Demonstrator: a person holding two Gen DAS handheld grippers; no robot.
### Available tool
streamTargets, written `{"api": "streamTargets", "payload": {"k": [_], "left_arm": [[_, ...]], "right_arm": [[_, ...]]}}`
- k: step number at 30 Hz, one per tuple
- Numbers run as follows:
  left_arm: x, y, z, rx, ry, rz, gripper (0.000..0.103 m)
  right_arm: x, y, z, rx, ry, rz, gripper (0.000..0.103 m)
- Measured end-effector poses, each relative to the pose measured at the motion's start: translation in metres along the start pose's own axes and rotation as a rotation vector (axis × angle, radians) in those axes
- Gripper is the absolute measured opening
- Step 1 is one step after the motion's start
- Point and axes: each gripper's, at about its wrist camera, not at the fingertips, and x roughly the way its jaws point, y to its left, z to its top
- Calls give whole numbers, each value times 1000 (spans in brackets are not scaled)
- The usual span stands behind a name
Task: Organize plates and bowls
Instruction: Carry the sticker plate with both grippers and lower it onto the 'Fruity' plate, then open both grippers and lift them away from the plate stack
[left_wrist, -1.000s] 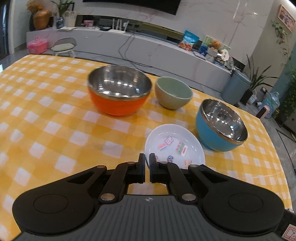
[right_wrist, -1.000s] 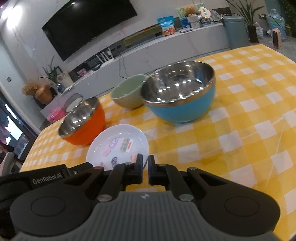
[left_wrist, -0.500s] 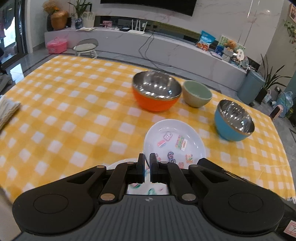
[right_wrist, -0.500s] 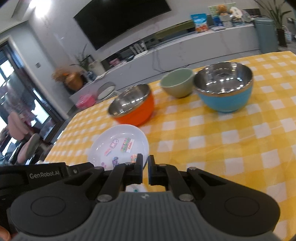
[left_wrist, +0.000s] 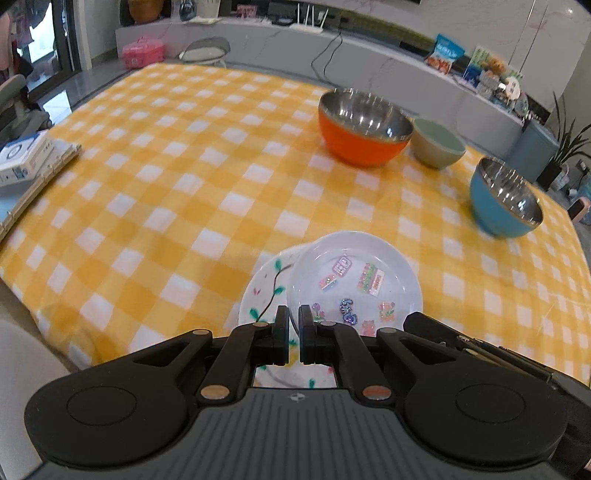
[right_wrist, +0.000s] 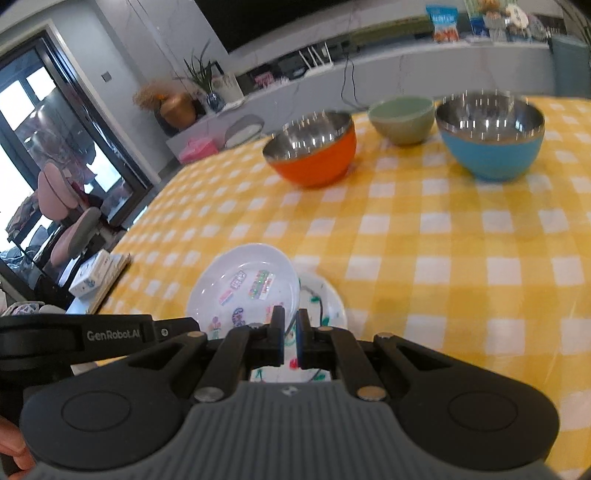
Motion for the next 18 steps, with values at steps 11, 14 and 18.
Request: {"api": "streamTargets", "payload": {"k": [11, 14, 18], "left_arm": [[16, 11, -10, -17, 45, 1, 4], [17, 12, -10, -18, 37, -5, 4], [19, 11, -10, -15, 38, -3, 5]], "right_arm": [[16, -6, -11, 47, 88, 2, 2], [19, -6, -11, 49, 96, -3, 3], [20, -8, -10, 61, 100, 2, 3]]}}
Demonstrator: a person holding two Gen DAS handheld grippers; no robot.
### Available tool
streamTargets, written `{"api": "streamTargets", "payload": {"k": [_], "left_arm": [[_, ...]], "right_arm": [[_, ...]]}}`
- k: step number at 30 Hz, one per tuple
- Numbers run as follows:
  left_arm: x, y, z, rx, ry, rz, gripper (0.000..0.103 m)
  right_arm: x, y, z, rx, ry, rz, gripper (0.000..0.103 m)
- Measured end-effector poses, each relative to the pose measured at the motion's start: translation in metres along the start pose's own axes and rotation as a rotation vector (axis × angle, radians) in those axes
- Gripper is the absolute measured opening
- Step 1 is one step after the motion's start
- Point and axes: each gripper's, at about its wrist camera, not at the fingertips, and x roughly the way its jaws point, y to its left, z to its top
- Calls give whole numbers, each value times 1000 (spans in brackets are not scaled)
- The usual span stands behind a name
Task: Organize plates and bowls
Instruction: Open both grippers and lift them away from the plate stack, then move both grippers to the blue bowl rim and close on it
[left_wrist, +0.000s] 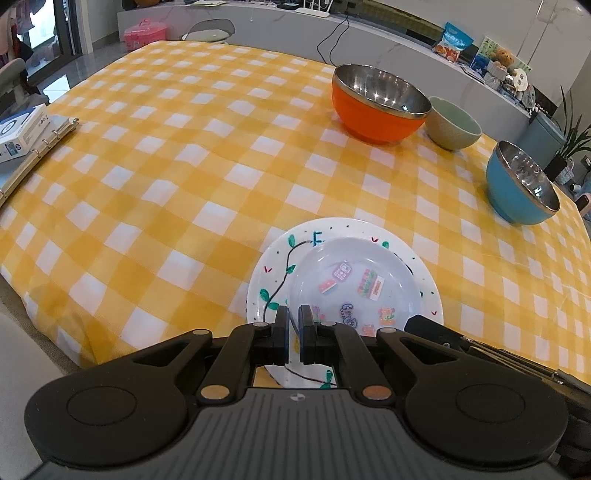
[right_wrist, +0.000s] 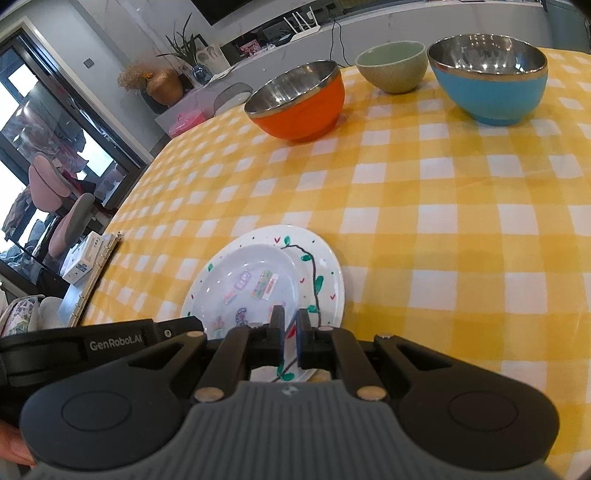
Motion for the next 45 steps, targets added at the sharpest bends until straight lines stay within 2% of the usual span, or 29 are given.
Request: {"api": "streamTargets", "payload": {"k": [6, 11, 14, 15, 18, 19, 21, 29, 31, 38, 42, 45], "left_arm": [[3, 0, 0, 4, 12, -8, 7], [-1, 1, 2, -9, 4, -14, 27], [-8, -1, 4, -5, -24, -10, 38], [-11, -3, 5, 0, -39, -6, 39], [-21, -7, 8, 13, -94, 9, 41], [-24, -9, 10, 16, -114, 8, 42], [-30, -15, 13, 19, -145, -5, 42], [-40, -51, 30, 49, -213, -88, 42], [-40, -63, 36, 58, -223, -122, 45], [-33, -102, 50, 139, -236, -242, 53], [-29, -121, 60, 164, -266, -263, 61], [-22, -136, 69, 182, -286, -264, 61]], "right_arm": [[1, -2, 0, 20, 11, 6, 8], [0, -2, -1, 31, 18, 9, 15], [-5, 1, 0, 23, 6, 5, 29], [-7, 2, 0, 19, 1, 2, 33], [-14, 3, 3, 10, -25, -9, 39], [-18, 2, 4, 16, -41, -10, 46], [-26, -3, 8, 38, -74, -22, 53], [-64, -28, 34, 91, -237, -91, 53], [-75, -32, 38, 90, -281, -122, 59], [-103, -48, 61, 46, -383, -212, 65], [-113, -59, 81, 21, -430, -271, 66], [-114, -74, 96, 35, -460, -325, 66]]}}
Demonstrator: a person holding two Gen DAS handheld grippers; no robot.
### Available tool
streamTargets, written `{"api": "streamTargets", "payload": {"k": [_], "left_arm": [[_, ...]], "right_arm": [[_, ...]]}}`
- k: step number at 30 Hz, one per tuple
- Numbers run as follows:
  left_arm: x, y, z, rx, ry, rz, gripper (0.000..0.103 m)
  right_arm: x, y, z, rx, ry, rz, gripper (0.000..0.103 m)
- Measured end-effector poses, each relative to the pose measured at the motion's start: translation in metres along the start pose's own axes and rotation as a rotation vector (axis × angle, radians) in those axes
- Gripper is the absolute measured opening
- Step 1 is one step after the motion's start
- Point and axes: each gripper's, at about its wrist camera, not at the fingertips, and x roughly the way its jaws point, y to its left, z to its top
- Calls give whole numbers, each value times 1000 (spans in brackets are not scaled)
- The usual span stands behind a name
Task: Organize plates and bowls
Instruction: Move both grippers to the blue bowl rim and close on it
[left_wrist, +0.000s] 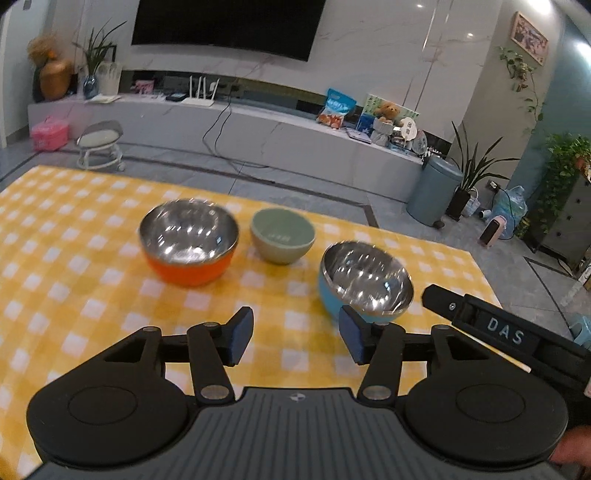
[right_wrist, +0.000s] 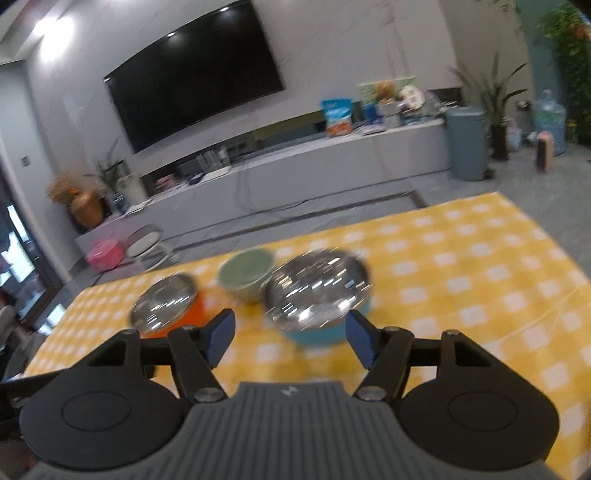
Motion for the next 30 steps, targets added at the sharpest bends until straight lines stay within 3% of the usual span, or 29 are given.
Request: {"api": "streamTargets", "payload": {"k": [3, 10, 29, 30], "left_arm": [[11, -8, 4, 3, -22, -14, 61], [51, -13, 10, -34, -20, -21, 60], [137, -31, 14, 56, 75, 18, 58], [140, -32, 14, 70, 83, 21, 55]], "right_arm": [[14, -17, 9, 32, -7, -58, 66], [45, -57, 22, 171, 49, -83, 65], [107, -65, 14, 187, 124, -103, 49], [109, -64, 15, 181, 123, -105, 49]]}}
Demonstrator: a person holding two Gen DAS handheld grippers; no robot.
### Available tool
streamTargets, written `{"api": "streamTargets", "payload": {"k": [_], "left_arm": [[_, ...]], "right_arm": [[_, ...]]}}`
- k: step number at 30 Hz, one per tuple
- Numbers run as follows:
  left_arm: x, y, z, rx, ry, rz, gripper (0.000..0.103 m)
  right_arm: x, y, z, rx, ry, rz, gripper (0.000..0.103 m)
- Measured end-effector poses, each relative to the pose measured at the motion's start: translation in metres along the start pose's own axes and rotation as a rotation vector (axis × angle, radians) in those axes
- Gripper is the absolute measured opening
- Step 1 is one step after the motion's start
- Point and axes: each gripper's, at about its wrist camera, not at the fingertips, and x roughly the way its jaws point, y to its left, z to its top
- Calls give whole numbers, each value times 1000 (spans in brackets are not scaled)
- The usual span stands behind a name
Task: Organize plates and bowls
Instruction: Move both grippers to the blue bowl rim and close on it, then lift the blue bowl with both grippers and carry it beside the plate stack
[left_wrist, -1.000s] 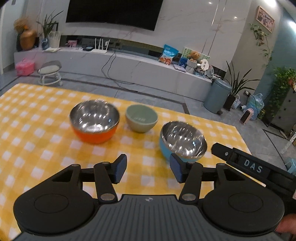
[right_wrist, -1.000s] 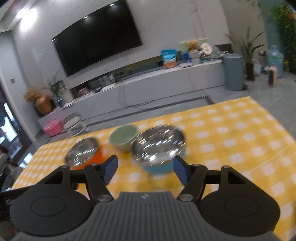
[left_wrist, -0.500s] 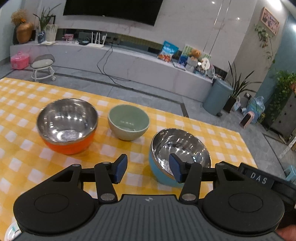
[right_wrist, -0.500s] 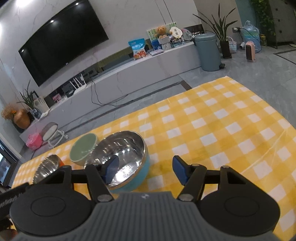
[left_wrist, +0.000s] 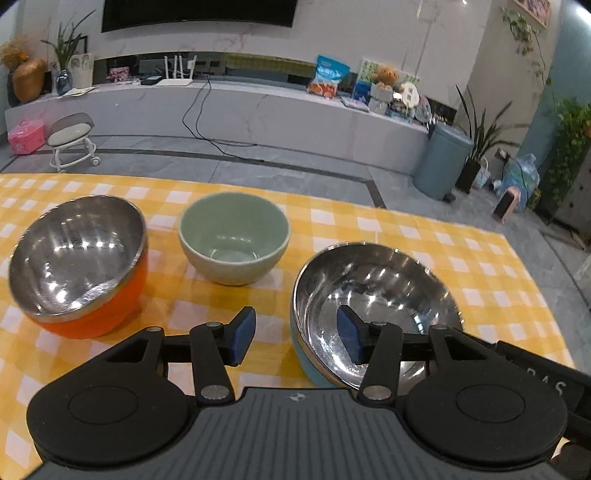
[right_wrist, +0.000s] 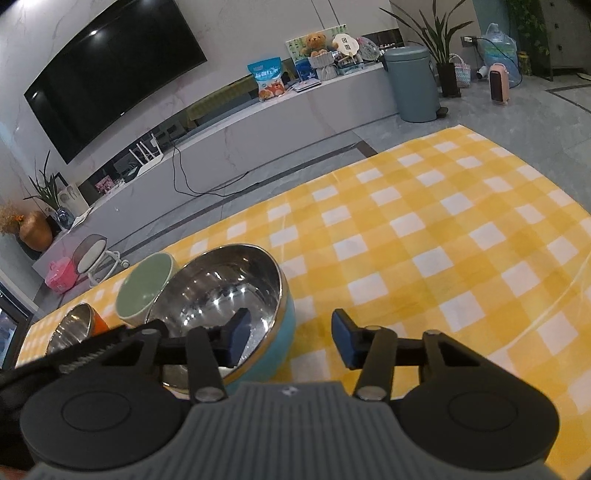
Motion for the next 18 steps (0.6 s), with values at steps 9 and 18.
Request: {"api": "streamTargets", "payload": {"k": [9, 18], "left_arm": [[13, -5, -1, 24, 50, 10, 27], [8, -16, 1, 62, 63, 27, 15]], "right_arm": [[10, 0, -5, -9, 30, 23, 37], [8, 2, -6, -17, 20, 44, 14]]}}
